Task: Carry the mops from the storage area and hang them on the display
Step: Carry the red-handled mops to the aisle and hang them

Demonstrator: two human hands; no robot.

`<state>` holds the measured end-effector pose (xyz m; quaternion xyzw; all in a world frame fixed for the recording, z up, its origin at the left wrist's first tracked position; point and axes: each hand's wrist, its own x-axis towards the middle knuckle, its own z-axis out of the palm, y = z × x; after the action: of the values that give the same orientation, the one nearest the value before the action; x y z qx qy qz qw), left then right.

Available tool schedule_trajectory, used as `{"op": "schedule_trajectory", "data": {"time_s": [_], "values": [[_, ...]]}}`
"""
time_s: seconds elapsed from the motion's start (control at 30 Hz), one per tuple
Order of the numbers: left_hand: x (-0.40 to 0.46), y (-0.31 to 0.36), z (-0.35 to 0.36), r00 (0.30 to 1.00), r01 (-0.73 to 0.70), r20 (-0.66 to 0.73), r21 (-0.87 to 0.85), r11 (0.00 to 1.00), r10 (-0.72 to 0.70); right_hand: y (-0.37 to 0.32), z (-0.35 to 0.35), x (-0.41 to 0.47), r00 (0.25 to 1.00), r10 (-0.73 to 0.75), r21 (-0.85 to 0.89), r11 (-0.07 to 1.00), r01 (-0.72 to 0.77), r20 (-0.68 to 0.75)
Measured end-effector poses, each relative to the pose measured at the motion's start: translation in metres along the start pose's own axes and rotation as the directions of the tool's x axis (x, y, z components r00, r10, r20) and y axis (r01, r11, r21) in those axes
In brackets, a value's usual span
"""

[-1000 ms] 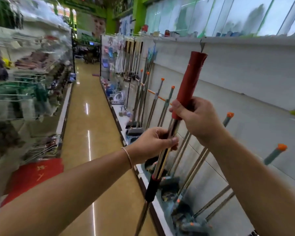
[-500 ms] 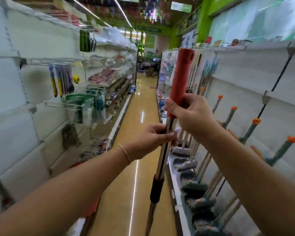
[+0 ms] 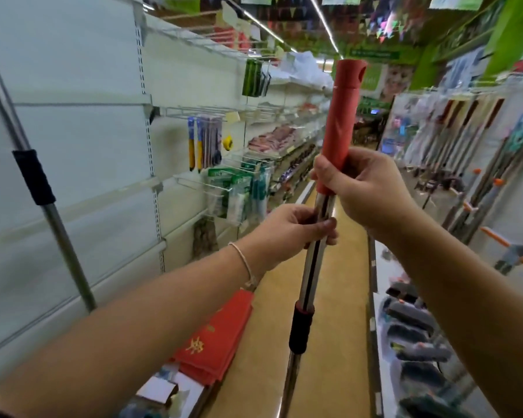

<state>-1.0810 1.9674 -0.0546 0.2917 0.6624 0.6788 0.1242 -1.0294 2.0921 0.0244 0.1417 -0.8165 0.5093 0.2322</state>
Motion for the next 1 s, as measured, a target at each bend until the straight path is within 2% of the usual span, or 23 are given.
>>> {"op": "schedule_trajectory", "data": {"time_s": [0.2,0.47,0.73,1.0], "values": [[0.035,0.004,-0.049,0.998,-0.007,-0.056,0.035,0.999,0.009,0.015,0.021,0.065,0.999,0.01,0.0,1.0,-0.01,0.049],[0.036,0.0,-0.116,0.967,0.033,-0.256,0.092,0.995,-0.008,0.025,0.085,0.119,0.983,-0.145,0.123,0.984,0.13,0.115],[0.035,0.002,-0.161,0.903,0.078,-0.429,0.116,0.99,-0.021,0.037,0.139,0.17,0.938,-0.257,0.244,0.949,0.2,0.233],[0.067,0.026,-0.165,0.796,0.087,-0.605,0.114,0.99,0.0,0.041,0.148,0.234,0.879,-0.369,0.384,0.891,0.243,0.301]]}}
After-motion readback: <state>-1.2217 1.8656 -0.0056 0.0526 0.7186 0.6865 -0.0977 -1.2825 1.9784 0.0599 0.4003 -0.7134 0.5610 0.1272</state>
